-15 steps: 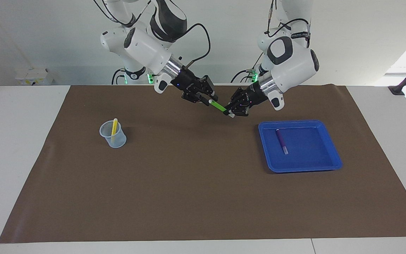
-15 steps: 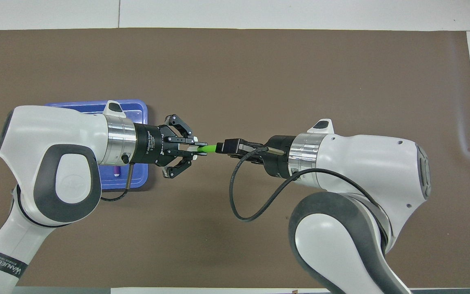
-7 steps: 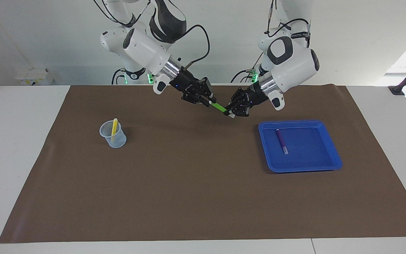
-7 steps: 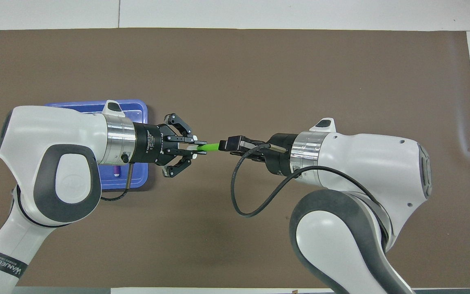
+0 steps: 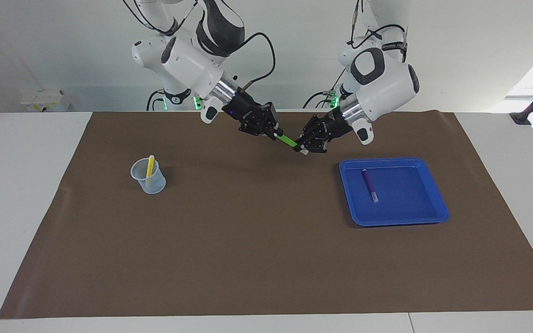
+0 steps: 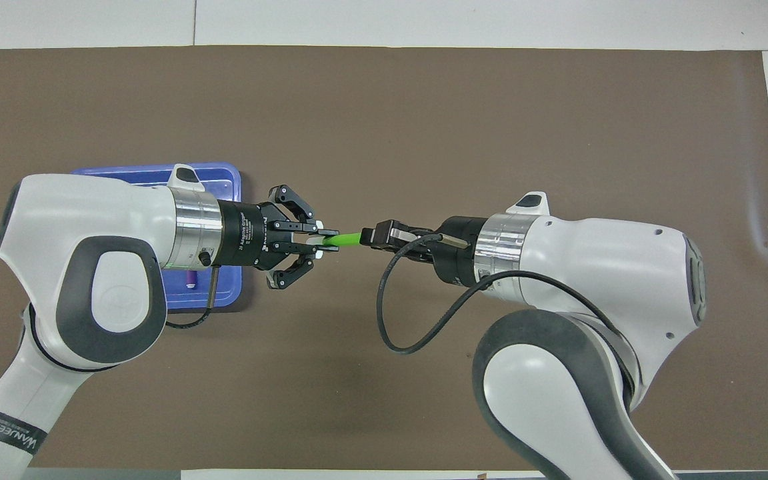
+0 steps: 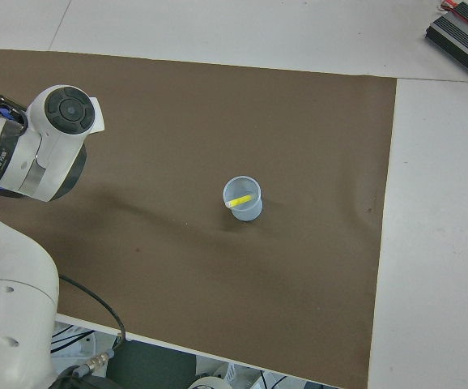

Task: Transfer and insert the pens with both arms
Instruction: 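Pass the green pen from the left gripper to the right gripper, then insert the green pen into the cup while the left gripper reaches purple pen, then lift the purple pen with the left gripper toward the right gripper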

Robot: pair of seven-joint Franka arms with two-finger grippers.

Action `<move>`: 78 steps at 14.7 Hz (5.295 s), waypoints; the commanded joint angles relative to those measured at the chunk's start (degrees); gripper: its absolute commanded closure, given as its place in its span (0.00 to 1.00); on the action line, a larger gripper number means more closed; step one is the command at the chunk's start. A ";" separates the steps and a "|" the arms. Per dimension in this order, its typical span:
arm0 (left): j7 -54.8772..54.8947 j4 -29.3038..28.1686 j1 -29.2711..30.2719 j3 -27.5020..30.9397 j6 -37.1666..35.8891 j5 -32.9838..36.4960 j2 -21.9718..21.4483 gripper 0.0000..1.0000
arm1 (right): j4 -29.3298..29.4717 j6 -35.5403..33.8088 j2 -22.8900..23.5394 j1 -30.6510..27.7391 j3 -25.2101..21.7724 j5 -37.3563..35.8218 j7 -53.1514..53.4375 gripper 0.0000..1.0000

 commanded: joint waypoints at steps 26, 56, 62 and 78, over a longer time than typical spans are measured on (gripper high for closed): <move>39.40 -4.21 7.31 0.65 -1.85 24.97 -1.75 0.00 | 12.93 -46.58 1.40 -41.28 -0.43 -40.70 -51.18 1.00; 64.24 -1.14 13.04 0.73 4.84 67.01 19.52 1.00 | 12.93 -46.93 5.80 -42.79 0.18 -30.70 -54.72 0.00; 61.09 4.04 13.39 0.82 -2.63 62.73 18.74 1.00 | 12.67 -44.48 5.71 -33.13 0.36 -19.36 -30.13 0.00; 0.73 15.13 13.75 -8.93 -12.49 25.28 11.89 1.00 | 10.29 -28.66 5.27 -18.09 0.36 -4.23 -3.03 0.00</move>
